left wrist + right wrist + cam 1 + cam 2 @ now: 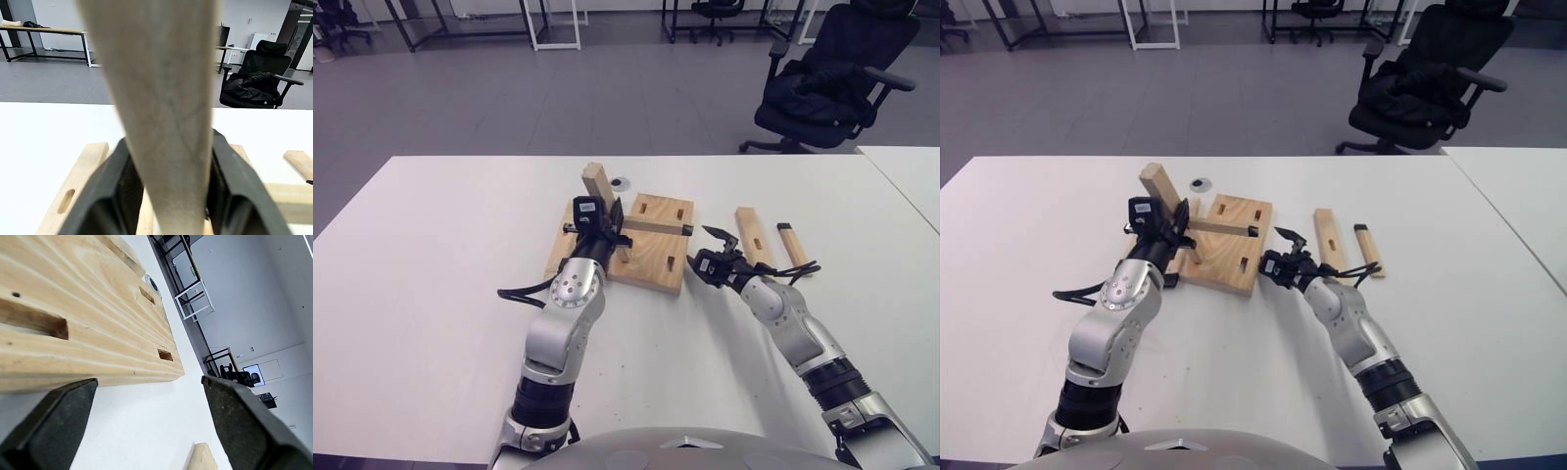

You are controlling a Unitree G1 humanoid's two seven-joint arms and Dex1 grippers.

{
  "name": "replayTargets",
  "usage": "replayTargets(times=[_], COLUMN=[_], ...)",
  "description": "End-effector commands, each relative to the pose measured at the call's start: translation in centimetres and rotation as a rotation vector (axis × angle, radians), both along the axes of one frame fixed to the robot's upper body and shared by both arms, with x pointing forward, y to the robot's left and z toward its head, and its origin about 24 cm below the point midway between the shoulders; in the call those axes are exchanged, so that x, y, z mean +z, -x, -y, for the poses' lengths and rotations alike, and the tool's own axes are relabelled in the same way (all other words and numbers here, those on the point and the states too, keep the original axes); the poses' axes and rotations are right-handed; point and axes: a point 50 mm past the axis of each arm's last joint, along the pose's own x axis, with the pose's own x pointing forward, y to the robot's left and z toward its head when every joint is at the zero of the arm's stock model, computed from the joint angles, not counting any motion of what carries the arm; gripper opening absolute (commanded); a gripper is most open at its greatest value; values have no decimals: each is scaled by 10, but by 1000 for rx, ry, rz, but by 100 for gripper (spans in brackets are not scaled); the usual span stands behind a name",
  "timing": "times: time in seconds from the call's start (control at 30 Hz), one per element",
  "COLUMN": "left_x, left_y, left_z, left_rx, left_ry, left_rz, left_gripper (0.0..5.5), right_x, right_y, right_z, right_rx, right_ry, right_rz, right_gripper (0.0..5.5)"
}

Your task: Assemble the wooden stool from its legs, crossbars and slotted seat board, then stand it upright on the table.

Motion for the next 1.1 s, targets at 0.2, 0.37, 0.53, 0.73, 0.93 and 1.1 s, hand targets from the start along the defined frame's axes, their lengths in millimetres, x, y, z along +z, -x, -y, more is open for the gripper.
replayTargets(times=[0.2,0.37,0.53,0.73,0.93,1.1], left_x=[31,86,100,52,-27,-47], left_y=[8,32,59,45,14,-10], left_z=[-7,-23,-79,-139,-106,-88], left_rx=[-51,-182,-302,-166,-307,-368], left_ry=[-12,-54,-56,-9,-151,-271], left_rz=[176,447,604,399,-102,-245], left_gripper=[345,429,508,508,508,508], right_x=[3,1,6,1,-11,-16], right_y=[-1,2,-4,-6,-6,-6], right_z=[4,13,36,45,45,39], right_rx=[-10,-43,-112,-142,-149,-139], right_ry=[15,7,-40,-45,-24,-16], right_rz=[10,-8,-41,-64,-89,-91], right_gripper=[395,395,395,395,395,395])
